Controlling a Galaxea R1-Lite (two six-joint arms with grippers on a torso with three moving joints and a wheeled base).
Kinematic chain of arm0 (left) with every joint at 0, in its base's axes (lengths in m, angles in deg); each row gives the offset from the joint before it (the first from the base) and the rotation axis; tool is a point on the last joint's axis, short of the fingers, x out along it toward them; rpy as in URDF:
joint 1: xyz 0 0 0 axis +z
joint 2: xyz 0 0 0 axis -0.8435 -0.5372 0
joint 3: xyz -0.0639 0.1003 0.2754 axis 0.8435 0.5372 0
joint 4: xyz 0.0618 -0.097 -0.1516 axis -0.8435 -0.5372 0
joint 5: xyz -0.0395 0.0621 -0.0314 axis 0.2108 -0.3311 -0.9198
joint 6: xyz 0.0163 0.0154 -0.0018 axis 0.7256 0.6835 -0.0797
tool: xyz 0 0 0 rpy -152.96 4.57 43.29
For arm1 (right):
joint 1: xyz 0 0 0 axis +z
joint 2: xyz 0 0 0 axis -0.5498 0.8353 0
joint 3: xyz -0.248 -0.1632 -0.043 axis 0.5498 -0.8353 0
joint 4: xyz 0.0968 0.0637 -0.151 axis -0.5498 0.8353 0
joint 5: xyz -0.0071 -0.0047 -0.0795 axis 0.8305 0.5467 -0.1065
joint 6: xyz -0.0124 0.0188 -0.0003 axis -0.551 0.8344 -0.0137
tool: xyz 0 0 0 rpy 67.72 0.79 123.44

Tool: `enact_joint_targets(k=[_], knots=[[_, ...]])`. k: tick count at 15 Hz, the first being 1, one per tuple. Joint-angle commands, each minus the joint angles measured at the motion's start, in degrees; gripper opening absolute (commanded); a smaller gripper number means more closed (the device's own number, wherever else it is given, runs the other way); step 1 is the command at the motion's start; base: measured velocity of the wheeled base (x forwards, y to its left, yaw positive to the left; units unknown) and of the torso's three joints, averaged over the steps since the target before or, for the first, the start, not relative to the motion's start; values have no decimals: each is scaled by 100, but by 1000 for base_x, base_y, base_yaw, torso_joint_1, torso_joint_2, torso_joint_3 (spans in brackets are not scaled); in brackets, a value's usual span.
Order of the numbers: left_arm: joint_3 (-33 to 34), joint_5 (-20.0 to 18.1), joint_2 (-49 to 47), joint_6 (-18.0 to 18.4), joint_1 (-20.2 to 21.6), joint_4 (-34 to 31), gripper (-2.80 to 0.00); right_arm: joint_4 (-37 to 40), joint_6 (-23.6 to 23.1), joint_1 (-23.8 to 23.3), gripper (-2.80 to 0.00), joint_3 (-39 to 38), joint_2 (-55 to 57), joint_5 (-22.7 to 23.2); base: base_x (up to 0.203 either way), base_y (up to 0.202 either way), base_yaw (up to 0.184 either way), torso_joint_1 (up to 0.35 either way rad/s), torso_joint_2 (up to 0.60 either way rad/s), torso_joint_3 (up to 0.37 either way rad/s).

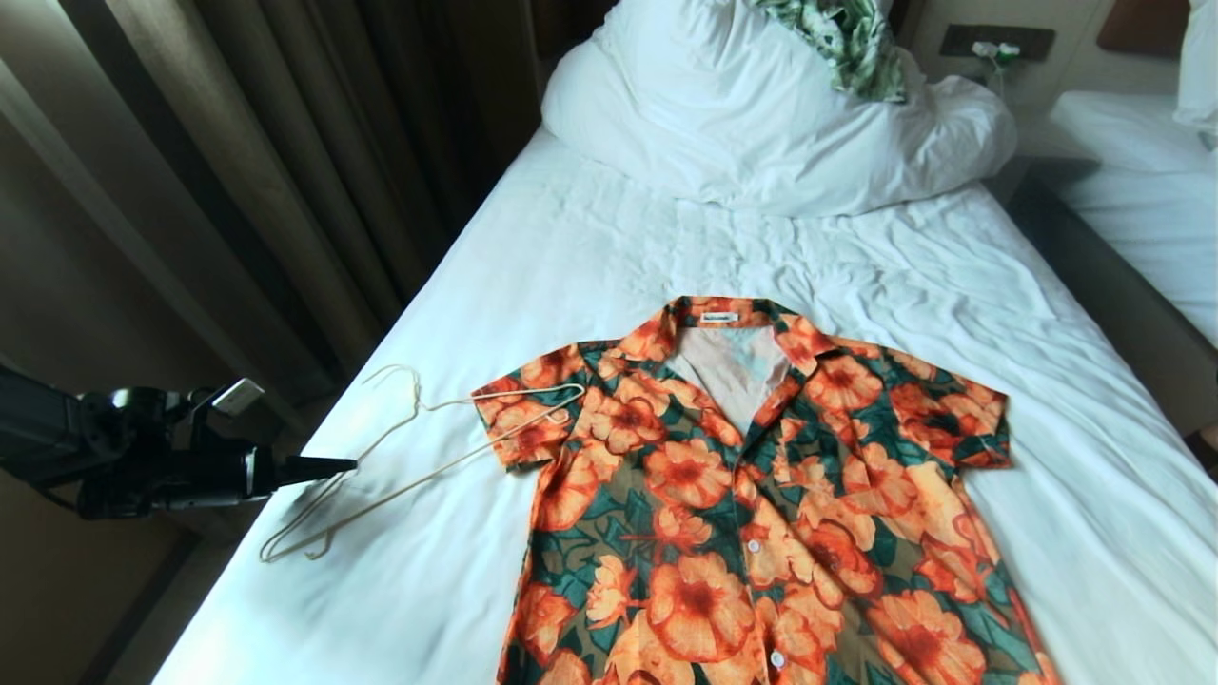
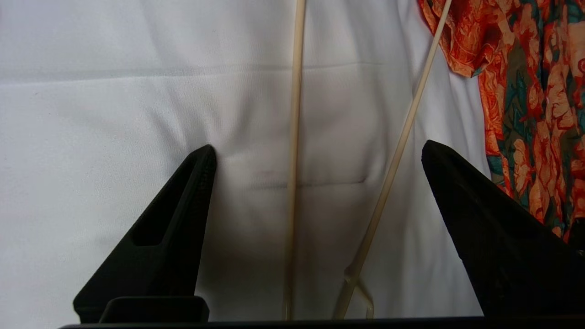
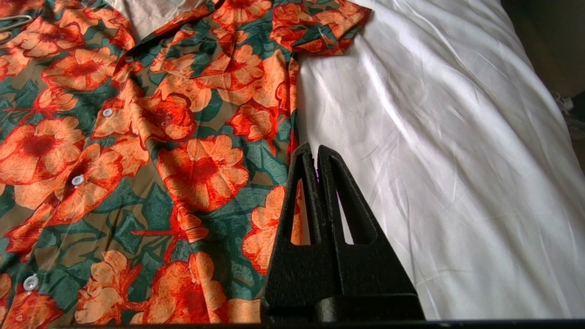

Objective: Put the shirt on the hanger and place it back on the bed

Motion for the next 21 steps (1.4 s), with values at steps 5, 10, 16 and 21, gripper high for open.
enact_joint_targets(k=[5, 10, 16, 21], knots=[[-77, -121, -263, -16, -89, -106, 0, 0, 1, 0, -280, -2, -4, 1, 0, 0, 0, 0, 0, 0], [-106, -575, -183, -196, -404, -571, 0, 0, 1, 0, -280, 0, -4, 1, 0, 0, 0, 0, 0, 0], [-399, -416, -260, -214, -678, -668, 0, 0, 1, 0, -280, 0, -4, 1, 0, 0, 0, 0, 0, 0], [-436, -445, -276, -205, -778, -756, 0, 0, 1, 0, -280, 0, -4, 1, 0, 0, 0, 0, 0, 0]])
